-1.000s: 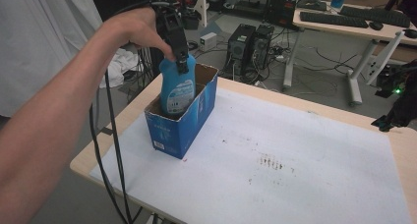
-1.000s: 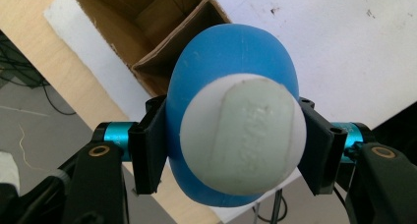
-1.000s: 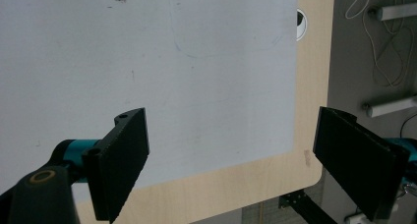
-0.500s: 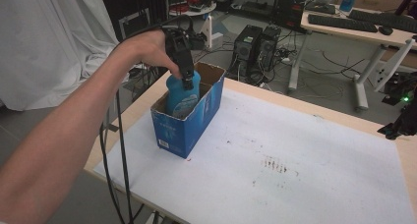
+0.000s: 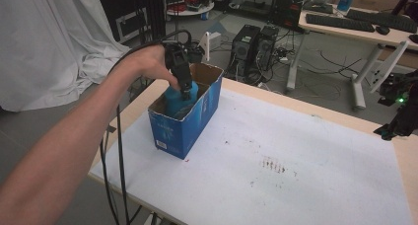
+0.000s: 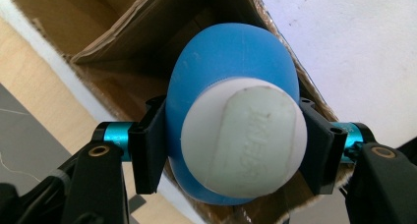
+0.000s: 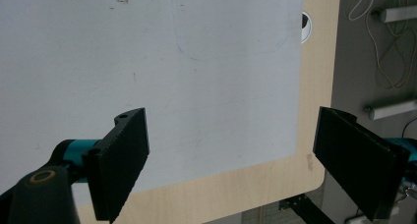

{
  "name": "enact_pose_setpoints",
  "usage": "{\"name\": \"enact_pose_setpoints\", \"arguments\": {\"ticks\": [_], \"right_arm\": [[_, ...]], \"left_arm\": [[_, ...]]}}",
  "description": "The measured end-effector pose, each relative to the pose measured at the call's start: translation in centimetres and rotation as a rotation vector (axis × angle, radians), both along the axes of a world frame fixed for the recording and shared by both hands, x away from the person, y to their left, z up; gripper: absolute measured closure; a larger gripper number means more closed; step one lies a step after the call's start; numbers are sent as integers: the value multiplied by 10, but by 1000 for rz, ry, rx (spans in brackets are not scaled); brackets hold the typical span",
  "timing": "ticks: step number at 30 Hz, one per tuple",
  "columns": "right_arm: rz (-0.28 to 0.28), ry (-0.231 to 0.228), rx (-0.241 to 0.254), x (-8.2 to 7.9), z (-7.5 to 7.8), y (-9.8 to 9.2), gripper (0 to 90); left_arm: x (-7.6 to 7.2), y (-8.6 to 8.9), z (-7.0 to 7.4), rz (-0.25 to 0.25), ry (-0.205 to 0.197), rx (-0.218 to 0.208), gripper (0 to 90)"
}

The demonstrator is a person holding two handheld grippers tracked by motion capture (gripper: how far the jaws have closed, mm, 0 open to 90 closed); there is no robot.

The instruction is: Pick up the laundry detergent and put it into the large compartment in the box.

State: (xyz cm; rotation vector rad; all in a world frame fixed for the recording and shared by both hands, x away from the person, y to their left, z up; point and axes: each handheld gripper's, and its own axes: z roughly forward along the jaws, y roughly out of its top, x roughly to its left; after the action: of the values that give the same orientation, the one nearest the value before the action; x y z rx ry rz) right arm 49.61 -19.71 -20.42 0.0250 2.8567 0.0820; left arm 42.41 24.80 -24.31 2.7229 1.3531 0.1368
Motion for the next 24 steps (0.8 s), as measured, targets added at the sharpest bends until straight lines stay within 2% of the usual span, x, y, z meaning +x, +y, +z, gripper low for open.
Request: {"name": "enact_pose_setpoints", "arguments": {"ticks": [7,11,14,15,17,20,24], "right_arm": [[2,0,-2,-1,0,0,129],[1,2,-2,-1,-1,-1,129],[2,3,-2,-1,-2,-2,129],[2,4,-1,-1,-3,-3,129],[1,4,-3,0,-3,-3,129],[2,5,-5,0,-4,-2,129],[3,4,-2,-1,-4,-2,129]], "left_arm": [[4,-2,-16,-18,1,9,376],[6,-1,-22,-37,15,23,376],[6,-1,-26,-47,18,16,376],[7,0,-26,-67,22,24,376],[7,0,-26,-69,17,19,376],[6,0,-27,-102,14,19,375],[5,3,-27,-102,13,8,375]]}}
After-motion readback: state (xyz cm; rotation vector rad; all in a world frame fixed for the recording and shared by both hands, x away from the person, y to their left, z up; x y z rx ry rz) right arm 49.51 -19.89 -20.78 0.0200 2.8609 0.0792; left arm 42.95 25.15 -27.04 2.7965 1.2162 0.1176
